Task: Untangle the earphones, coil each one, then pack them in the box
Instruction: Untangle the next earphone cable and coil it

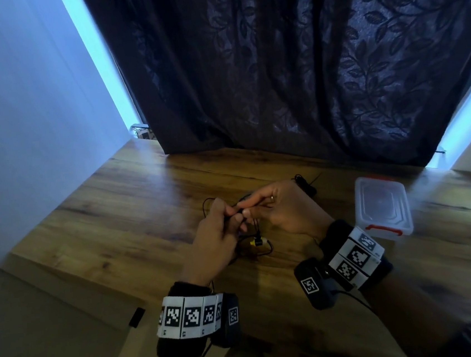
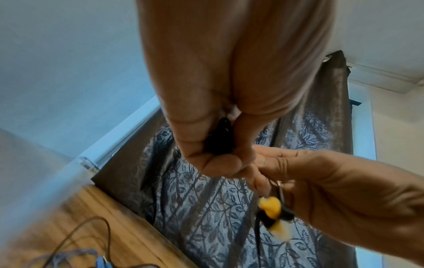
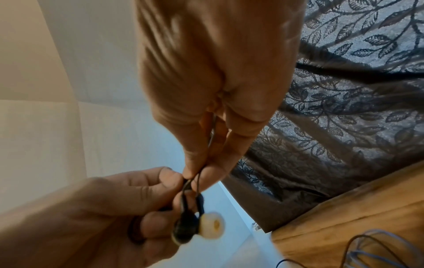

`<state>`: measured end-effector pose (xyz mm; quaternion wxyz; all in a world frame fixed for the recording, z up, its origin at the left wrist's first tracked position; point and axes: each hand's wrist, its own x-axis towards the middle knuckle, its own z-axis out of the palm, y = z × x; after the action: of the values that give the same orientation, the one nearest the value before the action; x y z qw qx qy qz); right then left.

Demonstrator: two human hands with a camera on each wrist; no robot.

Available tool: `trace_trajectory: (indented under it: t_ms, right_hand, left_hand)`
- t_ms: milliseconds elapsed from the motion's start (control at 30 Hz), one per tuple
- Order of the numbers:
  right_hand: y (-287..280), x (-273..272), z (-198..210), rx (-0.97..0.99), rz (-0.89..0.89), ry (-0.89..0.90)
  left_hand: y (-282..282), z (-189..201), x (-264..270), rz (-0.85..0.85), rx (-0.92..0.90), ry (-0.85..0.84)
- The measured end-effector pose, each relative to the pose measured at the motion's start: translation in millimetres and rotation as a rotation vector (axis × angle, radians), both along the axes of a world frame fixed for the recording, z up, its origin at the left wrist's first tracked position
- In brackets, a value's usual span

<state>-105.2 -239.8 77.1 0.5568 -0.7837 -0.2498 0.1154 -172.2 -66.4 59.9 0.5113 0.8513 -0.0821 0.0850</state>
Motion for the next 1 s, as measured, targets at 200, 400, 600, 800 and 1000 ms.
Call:
trace_trajectory:
  t_ms: [200, 400, 600, 800, 1000]
  right_hand:
    - [15.4, -9.9, -4.8, 0.145, -0.227, 0.119]
    - [29.7, -18.9, -11.4, 0.159, -0.356, 0.197]
    - [27.9, -17.0, -10.3, 0.147, -0.337, 0.148]
    - [14.6, -11.0, -9.5, 0.101, -0.241, 0.088]
    - [4.6, -8.1, -8.7, 0.105, -0.161, 0.091]
  left_hand:
    - [-13.2, -4.8, 2.1, 0.17, -0.066, -0.014]
    - [-18.8, -4.9, 0.9, 0.197, -0.089, -0.014]
    - [-14.3, -7.7, 5.0, 0.212, -0.283, 0.073]
    - [-8.5, -5.3, 3.1, 0.063, -0.457, 0.161]
    - [-8.2, -7.2, 4.1, 0.056, -0.47, 0.194]
